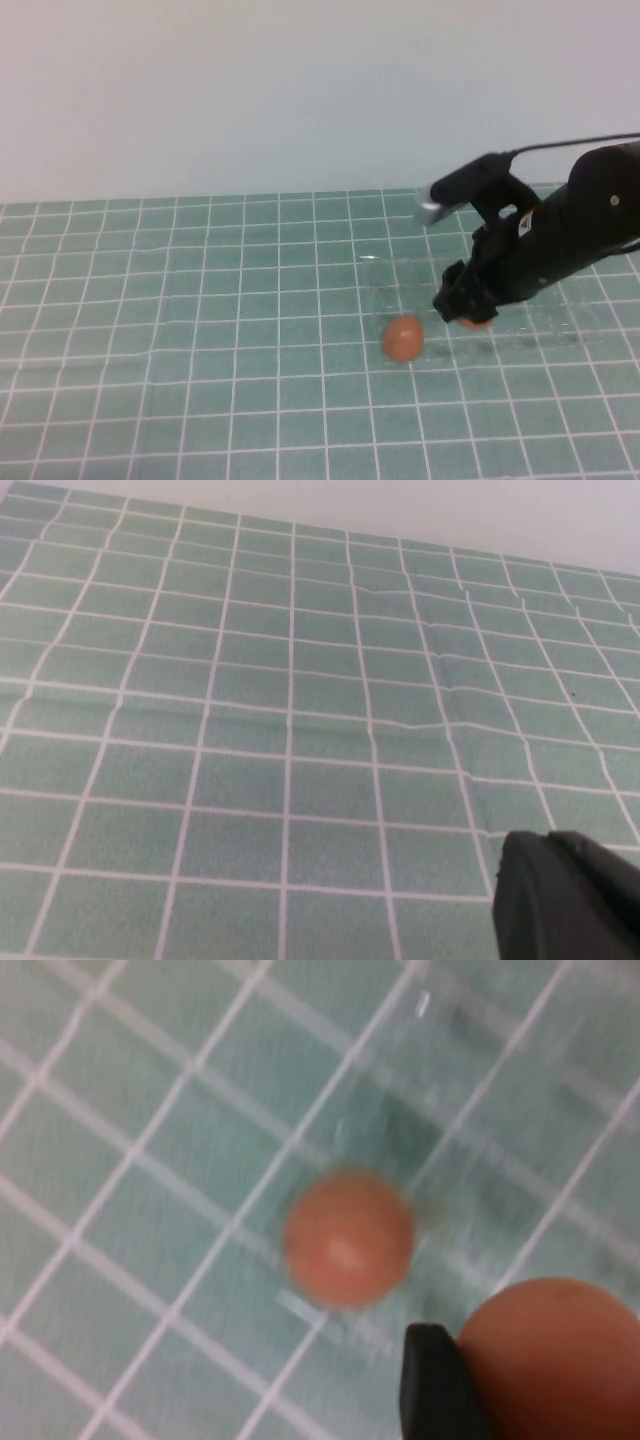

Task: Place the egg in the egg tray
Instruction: Pick up the egg, then place the egg in the egg tray

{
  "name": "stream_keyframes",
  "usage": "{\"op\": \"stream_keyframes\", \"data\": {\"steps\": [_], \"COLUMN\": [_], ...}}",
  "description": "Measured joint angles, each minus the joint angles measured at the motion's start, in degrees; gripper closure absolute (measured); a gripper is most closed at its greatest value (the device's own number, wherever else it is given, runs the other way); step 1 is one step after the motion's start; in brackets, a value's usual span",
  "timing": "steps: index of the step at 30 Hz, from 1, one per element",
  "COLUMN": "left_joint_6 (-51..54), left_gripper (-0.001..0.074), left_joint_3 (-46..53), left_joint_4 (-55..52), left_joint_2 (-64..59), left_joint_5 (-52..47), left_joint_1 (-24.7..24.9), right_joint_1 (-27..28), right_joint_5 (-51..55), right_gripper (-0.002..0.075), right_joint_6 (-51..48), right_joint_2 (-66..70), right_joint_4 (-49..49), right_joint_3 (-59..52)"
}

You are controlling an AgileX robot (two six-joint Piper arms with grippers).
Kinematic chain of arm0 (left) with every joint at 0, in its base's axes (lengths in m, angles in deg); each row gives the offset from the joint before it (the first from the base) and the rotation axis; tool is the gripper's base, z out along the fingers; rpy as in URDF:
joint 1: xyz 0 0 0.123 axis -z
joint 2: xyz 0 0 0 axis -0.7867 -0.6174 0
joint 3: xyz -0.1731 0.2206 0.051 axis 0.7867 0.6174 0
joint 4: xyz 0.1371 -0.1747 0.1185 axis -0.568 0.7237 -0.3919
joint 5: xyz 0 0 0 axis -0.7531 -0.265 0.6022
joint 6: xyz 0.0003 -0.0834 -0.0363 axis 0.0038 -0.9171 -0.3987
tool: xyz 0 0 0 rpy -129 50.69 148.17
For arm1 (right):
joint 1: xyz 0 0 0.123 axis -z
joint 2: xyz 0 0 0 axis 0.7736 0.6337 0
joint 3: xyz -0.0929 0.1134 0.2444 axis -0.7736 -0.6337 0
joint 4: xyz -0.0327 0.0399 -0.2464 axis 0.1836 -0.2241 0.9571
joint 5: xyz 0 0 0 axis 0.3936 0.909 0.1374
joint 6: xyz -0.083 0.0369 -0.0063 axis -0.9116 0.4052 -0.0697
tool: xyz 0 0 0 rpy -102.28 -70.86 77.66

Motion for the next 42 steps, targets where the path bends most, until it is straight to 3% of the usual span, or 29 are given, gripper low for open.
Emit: {"op": "stream_keyframes", "data": {"steps": [7,16,21,24,42], "left_joint_6": [0.00,0.00,0.00,0.00,0.00], "left_gripper": [0.0736,0.0736,0.0736,0.0736,0.0736], "left_joint_3": [0.00,0.00,0.00,0.00,0.00], "left_joint_4": [0.00,0.00,0.00,0.00,0.00], "left_joint_2": [0.00,0.00,0.00,0.00,0.00], "left_joint_5": [0.00,0.00,0.00,0.00,0.00], "left_joint_1": [0.00,0.00,0.00,0.00,0.00], "right_joint_1": [0.00,-0.11,-0.11,-0.11,-0.45], "right_joint_5": [-13.83,-44.85,-69.07,-81.55,-92.14], "right_gripper": [0.0355,0.0355,0.0356,0.0356,0.0356], "right_joint_6": [-0.47,3.82,18.24,21.58,13.65], "right_joint_2": [-0.66,-7.68,-10.34,-10.45,-2.60], "right_joint_4": [-1.74,-2.41,9.82,18.25,20.30], "right_joint_3": [-3.74,-23.45,-34.96,-39.63,-40.84]}}
